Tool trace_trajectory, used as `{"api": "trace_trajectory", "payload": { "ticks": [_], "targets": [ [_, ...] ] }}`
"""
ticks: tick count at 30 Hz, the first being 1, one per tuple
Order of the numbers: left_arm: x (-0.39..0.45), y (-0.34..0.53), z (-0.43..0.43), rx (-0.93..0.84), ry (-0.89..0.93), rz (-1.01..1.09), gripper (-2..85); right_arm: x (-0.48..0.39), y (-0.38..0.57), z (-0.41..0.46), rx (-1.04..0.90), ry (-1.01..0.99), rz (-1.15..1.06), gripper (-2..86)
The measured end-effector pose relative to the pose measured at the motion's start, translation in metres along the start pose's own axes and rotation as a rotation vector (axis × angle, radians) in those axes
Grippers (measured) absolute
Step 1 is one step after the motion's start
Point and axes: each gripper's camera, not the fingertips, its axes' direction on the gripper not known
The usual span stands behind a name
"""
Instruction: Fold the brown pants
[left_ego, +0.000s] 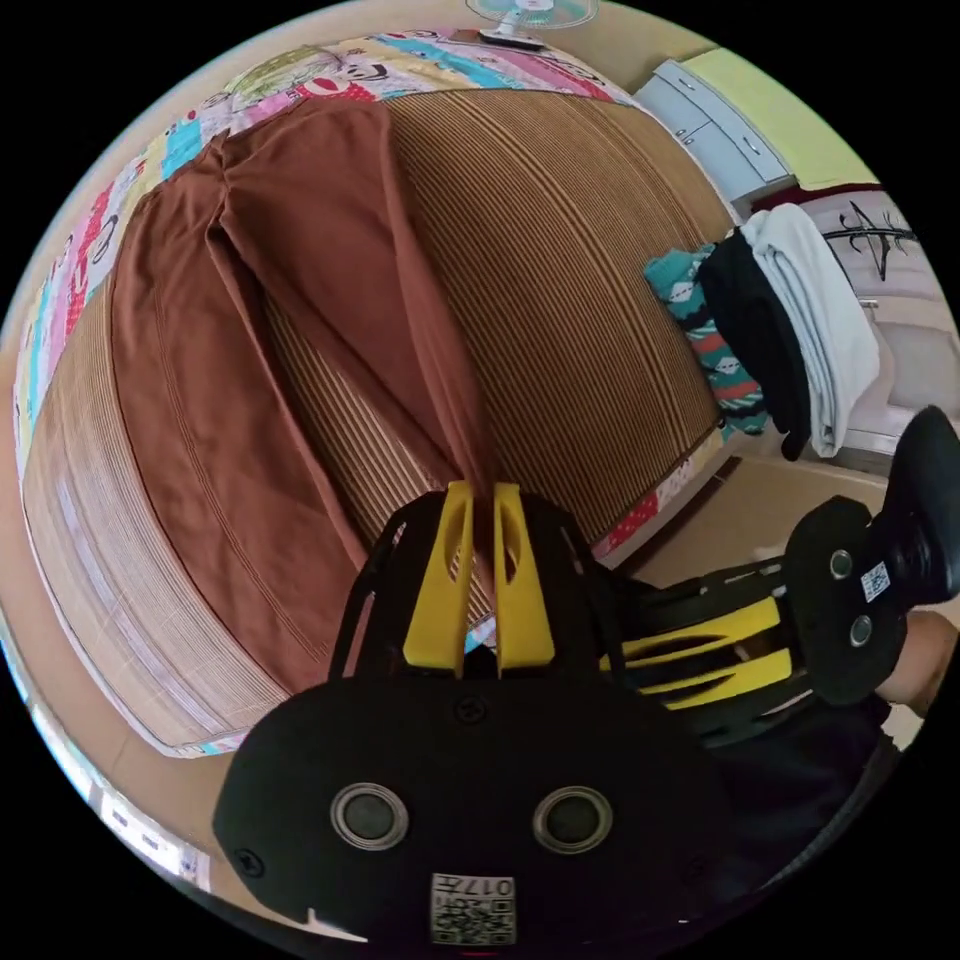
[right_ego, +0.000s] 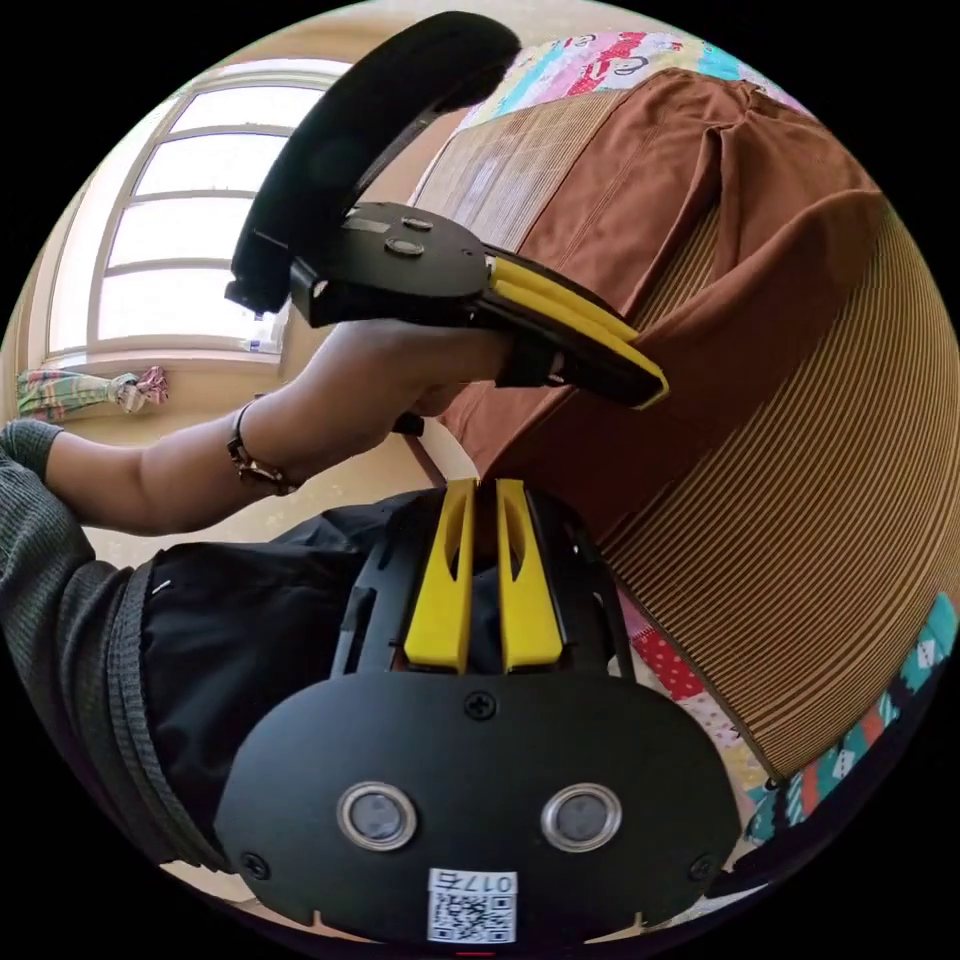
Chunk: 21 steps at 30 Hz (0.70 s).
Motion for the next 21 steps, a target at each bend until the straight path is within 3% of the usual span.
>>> {"api": "trace_trajectory", "payload": {
  "ticks": [2, 4, 6, 8, 11, 17, 21],
  "targets": [
    [-0.039, 0.021, 0.008, 0.094, 0.266, -0.087, 2.8, 0.013, 0.014, 0.003, -0.052, 0.005, -0.002, 1.3],
    [-0.104, 0.063, 0.031, 0.195, 0.498, -0.354, 3.4, 0.029, 0.027, 0.002, -0.063, -0.008, 0.041, 1.0],
    [-0.144, 0.097, 0.045, 0.226, 0.484, -0.553, 4.7, 0.05, 0.041, 0.0, -0.068, -0.033, 0.113, 0.9],
    [-0.165, 0.118, 0.05, 0.254, 0.462, -0.603, 7.2, 0.074, 0.059, -0.006, -0.027, -0.072, 0.211, 0.8],
    [-0.175, 0.126, 0.055, 0.236, 0.472, -0.484, 11.0, 0.098, 0.077, -0.012, 0.027, -0.138, 0.305, 0.9],
    [-0.156, 0.134, 0.054, 0.119, 0.344, -0.262, 1.2, 0.132, 0.063, -0.042, 0.098, -0.103, 0.34, 3.5],
    [-0.116, 0.16, 0.017, 0.279, 0.661, 0.016, -0.1, 0.163, 0.018, -0.111, 0.316, -0.041, 0.311, 8.1]
  ]
}}
